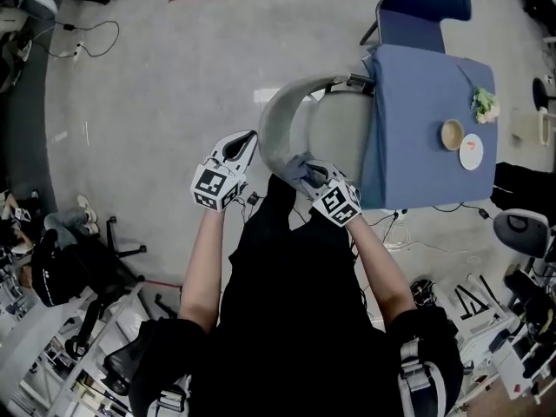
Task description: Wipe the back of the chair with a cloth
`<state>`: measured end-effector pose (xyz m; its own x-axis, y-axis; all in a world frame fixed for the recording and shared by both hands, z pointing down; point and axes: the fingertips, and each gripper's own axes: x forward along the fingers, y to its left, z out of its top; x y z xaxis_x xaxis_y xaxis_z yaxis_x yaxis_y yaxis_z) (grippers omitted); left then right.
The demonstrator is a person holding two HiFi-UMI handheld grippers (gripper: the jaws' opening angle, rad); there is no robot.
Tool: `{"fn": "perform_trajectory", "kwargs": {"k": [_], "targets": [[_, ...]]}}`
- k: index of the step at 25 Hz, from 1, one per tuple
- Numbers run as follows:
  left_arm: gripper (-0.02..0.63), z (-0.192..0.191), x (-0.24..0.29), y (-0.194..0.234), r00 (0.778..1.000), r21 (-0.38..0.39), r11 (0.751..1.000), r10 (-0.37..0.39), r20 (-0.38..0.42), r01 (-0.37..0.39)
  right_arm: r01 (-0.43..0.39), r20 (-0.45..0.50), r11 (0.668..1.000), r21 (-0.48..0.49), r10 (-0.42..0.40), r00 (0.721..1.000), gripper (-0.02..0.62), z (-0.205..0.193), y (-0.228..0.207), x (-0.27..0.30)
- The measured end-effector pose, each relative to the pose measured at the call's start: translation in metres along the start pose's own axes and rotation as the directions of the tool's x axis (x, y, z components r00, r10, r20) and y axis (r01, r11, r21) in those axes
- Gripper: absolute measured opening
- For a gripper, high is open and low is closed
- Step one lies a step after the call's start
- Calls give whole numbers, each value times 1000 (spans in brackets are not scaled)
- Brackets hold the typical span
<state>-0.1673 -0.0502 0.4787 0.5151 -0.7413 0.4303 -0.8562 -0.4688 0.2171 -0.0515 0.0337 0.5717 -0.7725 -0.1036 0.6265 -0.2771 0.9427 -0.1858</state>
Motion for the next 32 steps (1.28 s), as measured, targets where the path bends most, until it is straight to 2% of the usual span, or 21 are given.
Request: {"fn": "perform_trajectory", "kwargs": {"k": [7, 20, 27, 32], "targets": [[25, -5, 26, 26, 999, -10, 999, -41, -33, 41, 2, -25, 999, 40, -1, 1000, 141, 1, -5, 29], [25, -29, 58, 54, 990, -12, 994, -107, -91, 107, 6, -71, 998, 55, -2, 997, 141, -5, 1, 66], [25, -46, 74, 61, 970, 7, 983, -182, -163, 185, 64, -103, 996, 62, -57, 993, 141, 10, -7, 85], [25, -65, 78, 57, 945, 79, 968, -211, -251, 238, 110, -121, 991, 71, -101, 987, 141, 17, -10, 88]]}}
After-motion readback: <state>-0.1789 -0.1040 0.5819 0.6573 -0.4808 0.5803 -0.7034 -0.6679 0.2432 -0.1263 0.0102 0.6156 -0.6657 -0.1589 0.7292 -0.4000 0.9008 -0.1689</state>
